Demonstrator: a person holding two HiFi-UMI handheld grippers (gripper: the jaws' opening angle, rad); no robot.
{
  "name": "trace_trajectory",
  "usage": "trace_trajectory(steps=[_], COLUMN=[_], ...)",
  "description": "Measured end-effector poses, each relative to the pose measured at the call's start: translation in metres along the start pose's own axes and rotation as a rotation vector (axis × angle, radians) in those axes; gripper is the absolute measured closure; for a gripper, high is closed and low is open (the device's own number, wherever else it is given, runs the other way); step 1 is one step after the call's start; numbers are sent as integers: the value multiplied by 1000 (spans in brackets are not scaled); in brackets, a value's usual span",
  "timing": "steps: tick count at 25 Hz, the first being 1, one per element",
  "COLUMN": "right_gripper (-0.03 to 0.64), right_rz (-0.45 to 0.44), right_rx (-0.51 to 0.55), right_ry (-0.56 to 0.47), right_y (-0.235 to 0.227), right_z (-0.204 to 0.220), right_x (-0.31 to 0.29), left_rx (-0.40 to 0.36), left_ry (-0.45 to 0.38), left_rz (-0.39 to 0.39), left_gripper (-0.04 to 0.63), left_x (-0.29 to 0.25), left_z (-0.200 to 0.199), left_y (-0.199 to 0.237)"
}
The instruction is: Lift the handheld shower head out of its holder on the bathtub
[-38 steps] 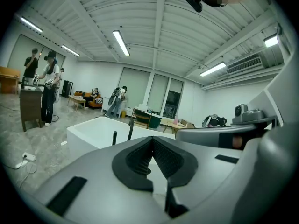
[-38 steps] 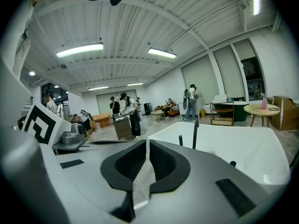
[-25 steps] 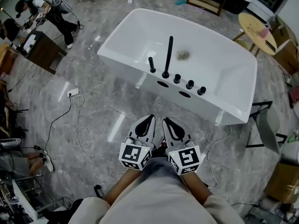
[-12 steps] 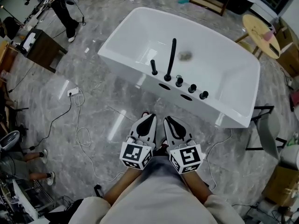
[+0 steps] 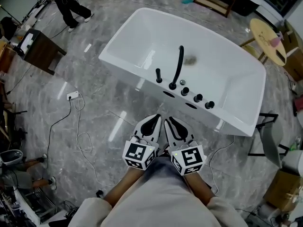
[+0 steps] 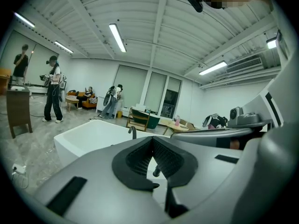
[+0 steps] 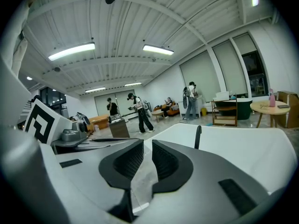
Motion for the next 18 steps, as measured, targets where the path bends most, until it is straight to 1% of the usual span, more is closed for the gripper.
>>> trace_trajectory(steps=[7,12,18], right_gripper=[563,563,565], right_rz=[24,52,122], right_rx=[3,2,-4], right_ry=[3,1,-24], right_y=[4,8,17], right_z=[-20,-35,-55], right_x=[-56,-96,-137], left_rx=[1,-9,-24], left_ry=[5,12,4], left_rz=[26,71,136], left_gripper=[589,589,589], left_x=[-22,-38,-52], left_z=[-22,-39,-61], left_y=[55,95,143])
Point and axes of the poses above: the fingertips, and each gripper's own axes: x backward along the fingers, y to its left, z out of its underside, the point moved 6 cm from there along x, backward along the fingers, and after that the axes turned 10 degrees about z, right-handed, at the moved point
